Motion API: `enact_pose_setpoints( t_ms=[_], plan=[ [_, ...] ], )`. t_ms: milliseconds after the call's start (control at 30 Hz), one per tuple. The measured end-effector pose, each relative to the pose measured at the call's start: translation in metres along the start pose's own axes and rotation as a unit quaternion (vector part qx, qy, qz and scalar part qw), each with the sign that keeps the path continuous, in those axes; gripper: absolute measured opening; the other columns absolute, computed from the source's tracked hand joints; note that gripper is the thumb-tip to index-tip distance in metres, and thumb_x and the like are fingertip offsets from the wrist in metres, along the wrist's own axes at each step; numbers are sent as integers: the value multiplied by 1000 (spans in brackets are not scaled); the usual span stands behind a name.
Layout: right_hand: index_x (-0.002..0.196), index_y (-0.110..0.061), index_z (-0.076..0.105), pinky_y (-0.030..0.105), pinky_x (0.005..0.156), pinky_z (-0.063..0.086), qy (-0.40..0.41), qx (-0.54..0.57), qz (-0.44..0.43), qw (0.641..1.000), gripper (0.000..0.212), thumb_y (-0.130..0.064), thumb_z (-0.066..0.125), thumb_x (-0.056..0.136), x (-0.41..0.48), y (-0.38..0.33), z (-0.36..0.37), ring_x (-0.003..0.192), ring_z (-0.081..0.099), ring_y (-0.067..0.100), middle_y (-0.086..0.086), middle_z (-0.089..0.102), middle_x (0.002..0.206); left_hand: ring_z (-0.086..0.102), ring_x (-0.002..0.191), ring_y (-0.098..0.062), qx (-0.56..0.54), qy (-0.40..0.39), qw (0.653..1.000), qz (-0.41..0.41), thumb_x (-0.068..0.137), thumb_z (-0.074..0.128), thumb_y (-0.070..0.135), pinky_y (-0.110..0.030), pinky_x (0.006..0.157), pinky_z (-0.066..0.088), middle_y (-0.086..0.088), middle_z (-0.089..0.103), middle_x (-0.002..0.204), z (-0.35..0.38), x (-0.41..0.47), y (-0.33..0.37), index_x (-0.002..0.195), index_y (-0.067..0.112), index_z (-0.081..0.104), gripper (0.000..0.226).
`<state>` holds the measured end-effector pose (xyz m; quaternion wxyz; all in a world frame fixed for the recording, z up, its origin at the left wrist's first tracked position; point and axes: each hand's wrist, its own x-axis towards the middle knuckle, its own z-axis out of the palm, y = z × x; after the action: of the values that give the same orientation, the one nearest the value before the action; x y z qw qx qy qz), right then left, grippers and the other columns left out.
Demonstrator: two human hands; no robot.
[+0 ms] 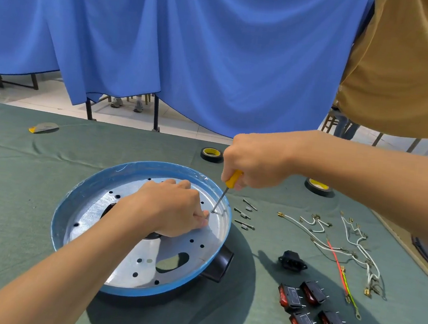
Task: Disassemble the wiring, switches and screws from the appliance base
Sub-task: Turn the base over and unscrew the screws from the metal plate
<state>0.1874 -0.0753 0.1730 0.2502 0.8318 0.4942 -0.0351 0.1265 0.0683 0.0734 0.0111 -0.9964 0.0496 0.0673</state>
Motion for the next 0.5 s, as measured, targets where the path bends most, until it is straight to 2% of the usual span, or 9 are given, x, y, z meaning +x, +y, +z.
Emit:
enact_pose_setpoints(
  t_ms=[67, 167, 200, 233, 300, 333, 400, 467, 500],
  plan=[
    [78, -11, 60, 32, 56, 31, 53, -50, -40, 997, 9, -7, 56, 85, 0, 0, 5, 71, 41, 31, 6, 45, 67, 44, 95, -20, -1, 1, 1000, 0, 96, 34, 61, -42, 81, 43, 3, 43, 97, 0, 0, 1, 118, 30, 66, 50],
    [89, -15, 66, 34, 59, 38, 87, -73, -61, 992, 7, -12, 61, 85, 3, -1, 10, 83, 57, 32, 5, 53, 76, 44, 98, -21, -3, -6, 1000, 0, 96, 33, 61, -44, 86, 44, 1, 45, 103, 0, -2, 1, 119, 31, 66, 50],
    [92, -21, 68, 33, 61, 42, 88, -45, -49, 994, 6, -19, 66, 86, 4, -1, 10, 84, 58, 29, -1, 52, 75, 44, 99, -21, -4, -8, 1000, -1, 96, 33, 61, -45, 88, 44, 2, 44, 103, -1, -2, 1, 120, 32, 65, 50],
    [99, -27, 69, 30, 63, 44, 88, 5, -22, 996, 13, -31, 70, 86, 5, -3, 11, 82, 58, 21, -7, 49, 75, 43, 100, -21, -5, -9, 1000, -4, 96, 34, 61, -45, 89, 43, 2, 43, 104, -2, -2, 1, 120, 32, 65, 49],
    [109, -32, 69, 24, 60, 40, 121, 108, 11, 987, 31, -51, 66, 86, 10, -5, 14, 73, 51, 3, -16, 46, 71, 45, 106, -23, -10, -13, 1000, -14, 95, 36, 61, -44, 90, 41, 1, 43, 107, -3, -2, 2, 120, 33, 64, 47],
    [107, -33, 70, 21, 58, 36, 145, 150, 21, 978, 28, -52, 62, 88, 13, -7, 16, 68, 48, 0, -16, 47, 68, 45, 106, -24, -13, -12, 1000, -16, 95, 37, 60, -44, 88, 41, 1, 44, 108, -4, -2, 2, 119, 33, 65, 46],
    [94, -32, 71, 17, 53, 34, 195, 242, 62, 948, 14, -33, 58, 91, 17, -10, 18, 63, 49, 0, -13, 53, 65, 44, 97, -22, -13, -5, 1000, -18, 95, 38, 60, -42, 84, 41, 2, 44, 105, -4, -2, 4, 113, 31, 67, 45],
    [84, -26, 70, 12, 48, 32, 248, 319, 118, 907, 21, -15, 52, 86, 20, -14, 23, 62, 51, 2, -13, 55, 65, 45, 99, -23, -6, -5, 1000, -17, 95, 37, 61, -43, 86, 42, 1, 45, 107, -3, -3, 3, 116, 32, 66, 46],
    [83, -22, 68, 12, 47, 32, 267, 339, 140, 891, 20, -12, 51, 85, 21, -17, 27, 63, 51, 3, -14, 55, 65, 46, 104, -24, -5, -9, 1000, -15, 95, 36, 61, -44, 88, 42, 1, 47, 112, -3, -4, 2, 119, 34, 65, 46]
  ],
)
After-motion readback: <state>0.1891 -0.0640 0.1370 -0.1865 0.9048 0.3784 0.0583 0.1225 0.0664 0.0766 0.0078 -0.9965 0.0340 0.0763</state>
